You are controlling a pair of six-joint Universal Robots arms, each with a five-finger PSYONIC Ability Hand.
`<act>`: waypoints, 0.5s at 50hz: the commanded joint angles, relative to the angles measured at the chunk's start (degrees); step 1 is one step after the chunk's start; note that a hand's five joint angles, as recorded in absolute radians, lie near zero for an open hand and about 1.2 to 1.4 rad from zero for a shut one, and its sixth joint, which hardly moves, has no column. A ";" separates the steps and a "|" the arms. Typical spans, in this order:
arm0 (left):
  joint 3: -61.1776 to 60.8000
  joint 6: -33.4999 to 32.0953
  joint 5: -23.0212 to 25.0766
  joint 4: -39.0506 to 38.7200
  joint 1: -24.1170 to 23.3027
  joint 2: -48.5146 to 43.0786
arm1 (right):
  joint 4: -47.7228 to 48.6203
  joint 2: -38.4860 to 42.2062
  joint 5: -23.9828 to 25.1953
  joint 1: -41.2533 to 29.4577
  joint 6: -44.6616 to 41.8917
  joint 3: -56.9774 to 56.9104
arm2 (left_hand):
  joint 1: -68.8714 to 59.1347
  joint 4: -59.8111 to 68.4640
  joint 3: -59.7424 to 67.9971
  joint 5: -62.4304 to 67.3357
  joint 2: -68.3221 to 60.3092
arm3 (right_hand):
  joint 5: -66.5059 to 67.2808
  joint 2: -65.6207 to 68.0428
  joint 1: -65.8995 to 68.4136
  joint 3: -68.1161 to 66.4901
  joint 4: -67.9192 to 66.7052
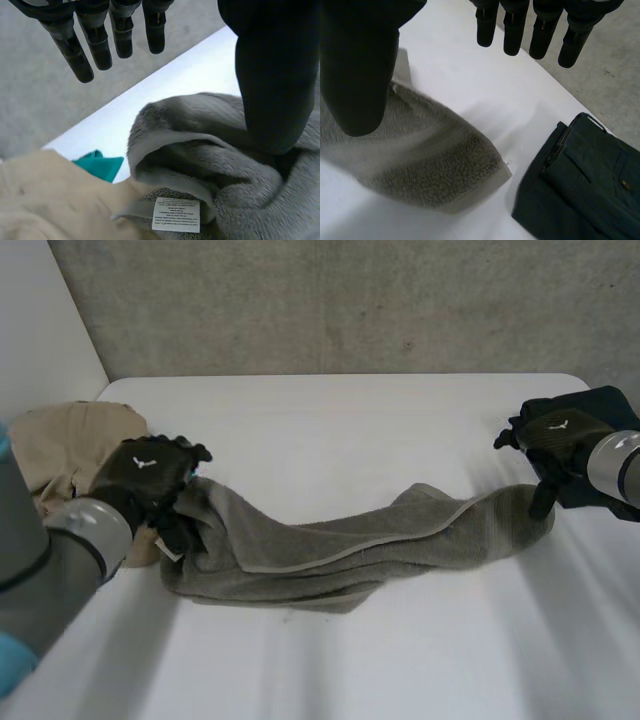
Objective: Fold the laundry.
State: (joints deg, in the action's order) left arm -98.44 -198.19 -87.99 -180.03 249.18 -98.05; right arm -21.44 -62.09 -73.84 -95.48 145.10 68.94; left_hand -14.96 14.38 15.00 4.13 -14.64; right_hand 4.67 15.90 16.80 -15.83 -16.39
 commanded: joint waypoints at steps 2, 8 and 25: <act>-7.90 -11.68 0.10 -8.84 -4.49 0.93 | 6.58 6.45 1.24 -1.37 -5.35 -0.83 | 1.39 -0.81 -1.42 -0.56 1.06 | 4.57 3.34 2.44 -3.42 -2.85; -5.98 -15.47 0.36 -15.79 -3.26 -4.60 | 13.17 11.63 1.51 -1.90 -7.38 -2.32 | -1.46 2.04 1.43 2.29 -1.79 | 9.62 8.39 7.49 -8.47 -7.90; 4.75 -6.95 7.92 -7.79 -2.38 -14.10 | 17.04 18.32 1.68 -2.60 -7.46 -4.17 | -15.58 16.16 15.55 16.41 -15.91 | 24.25 23.02 22.12 -23.10 -22.53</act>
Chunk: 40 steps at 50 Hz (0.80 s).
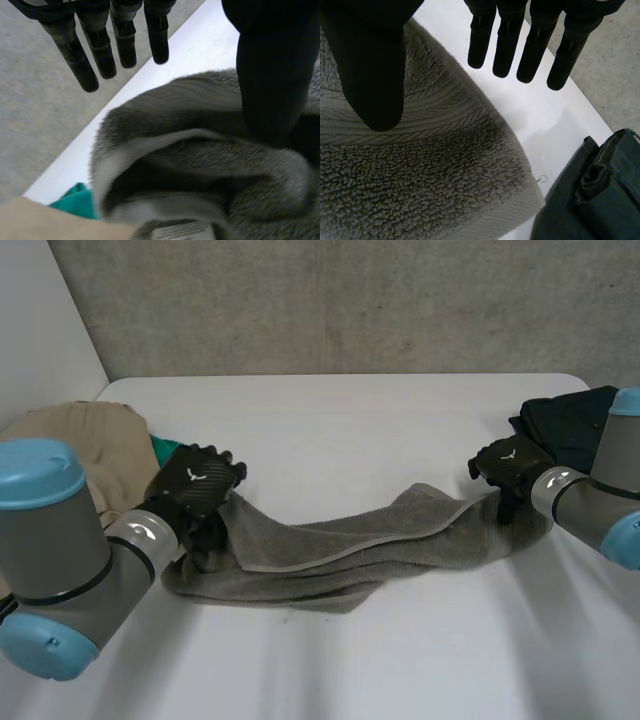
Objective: Fold the laundry.
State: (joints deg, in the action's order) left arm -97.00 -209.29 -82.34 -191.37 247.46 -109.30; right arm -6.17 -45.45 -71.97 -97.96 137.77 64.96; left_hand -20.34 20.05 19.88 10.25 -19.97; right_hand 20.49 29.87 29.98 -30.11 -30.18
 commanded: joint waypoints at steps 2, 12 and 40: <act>4.36 4.77 2.18 3.81 -0.66 -3.99 | 3.09 1.85 -0.36 -0.12 0.30 -0.36 | -19.59 19.89 20.06 19.69 -19.97 | 17.81 18.44 18.33 -18.20 -18.13; 14.28 5.03 -1.42 1.53 1.10 -6.89 | 13.80 0.71 -1.15 -0.91 4.08 -3.25 | -59.66 59.95 60.12 59.75 -60.03 | 49.51 50.13 50.02 -49.89 -49.82; 35.24 26.48 2.53 -3.22 10.15 -1.80 | 32.72 -18.01 -7.31 -2.76 17.97 -0.64 | -59.66 59.95 60.12 59.75 -60.03 | 49.51 50.13 50.02 -49.89 -49.82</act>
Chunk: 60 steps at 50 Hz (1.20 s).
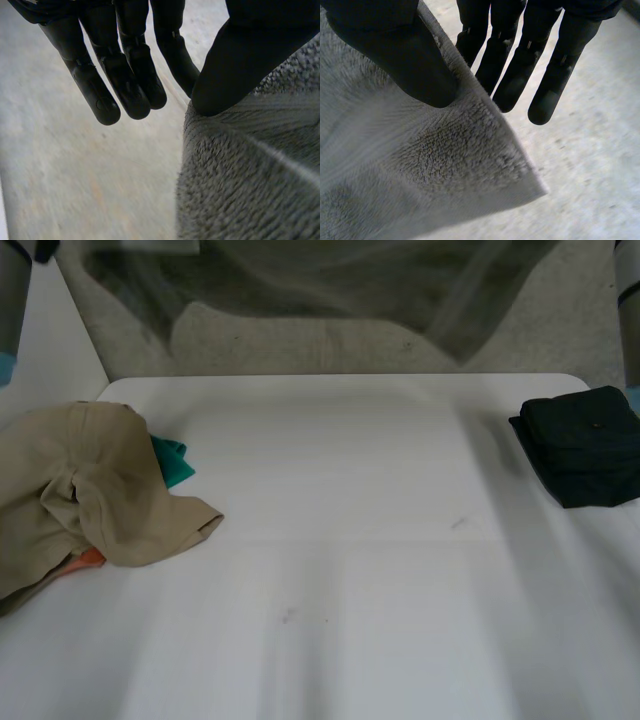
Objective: Fold the laundry.
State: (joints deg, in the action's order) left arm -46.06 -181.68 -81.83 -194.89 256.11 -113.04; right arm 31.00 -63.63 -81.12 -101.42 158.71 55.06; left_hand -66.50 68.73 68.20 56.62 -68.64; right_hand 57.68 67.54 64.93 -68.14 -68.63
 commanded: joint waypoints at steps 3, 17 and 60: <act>-24.49 -2.35 2.37 0.04 2.37 2.21 | -5.60 0.61 3.25 1.04 -4.64 15.06 | -13.50 11.27 11.80 13.38 -11.36 | 12.32 12.46 15.07 -11.86 -11.37; -52.02 -18.77 6.15 -7.07 4.22 -2.26 | -13.06 2.55 10.28 2.28 -11.49 36.60 | -13.50 11.27 11.80 13.38 -11.36 | 12.32 12.46 15.07 -11.86 -11.37; -55.98 -15.72 1.06 -6.37 -5.62 -2.88 | -13.51 2.02 7.03 3.15 -7.54 39.77 | 49.05 -51.29 -50.76 -49.17 51.20 | 12.32 12.46 15.07 -11.86 -11.37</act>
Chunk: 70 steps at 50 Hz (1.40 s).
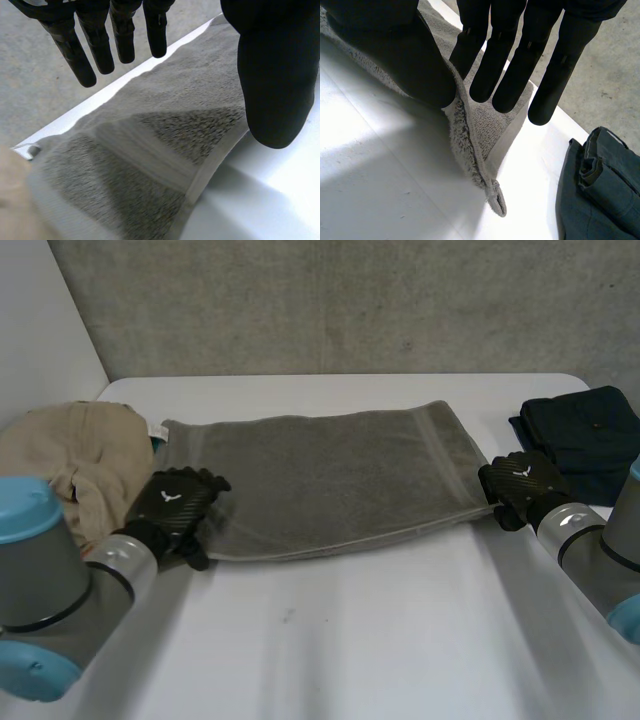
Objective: Fold the laundry.
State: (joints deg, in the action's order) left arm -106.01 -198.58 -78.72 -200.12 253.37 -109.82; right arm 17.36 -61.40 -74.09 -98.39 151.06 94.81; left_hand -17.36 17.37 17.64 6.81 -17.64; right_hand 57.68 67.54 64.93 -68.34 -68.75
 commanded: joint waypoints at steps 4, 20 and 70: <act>5.55 0.83 -5.04 -3.52 -3.24 -8.04 | 0.13 -0.39 -0.01 0.22 0.20 0.03 | -2.60 2.58 2.32 3.15 -2.31 | 12.32 12.46 15.07 -11.66 -11.25; 8.81 -10.85 -13.30 -13.11 1.51 -12.61 | -0.22 -1.36 -0.44 0.48 0.64 0.03 | -13.02 13.01 12.74 13.57 -12.74 | 12.32 12.46 15.07 -11.66 -11.25; 2.46 -25.72 -6.88 27.16 1.95 11.13 | -36.62 -10.06 0.79 6.20 -30.66 -1.72 | -62.64 62.63 62.36 63.19 -62.36 | 12.32 12.46 15.07 -11.66 -11.25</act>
State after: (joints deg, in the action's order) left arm -110.30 -228.94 -82.92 -161.01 257.36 -93.77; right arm -27.58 -75.65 -71.92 -88.78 111.67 97.65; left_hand -67.04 68.71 68.15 55.75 -68.54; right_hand 58.79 67.54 64.93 -68.38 -68.76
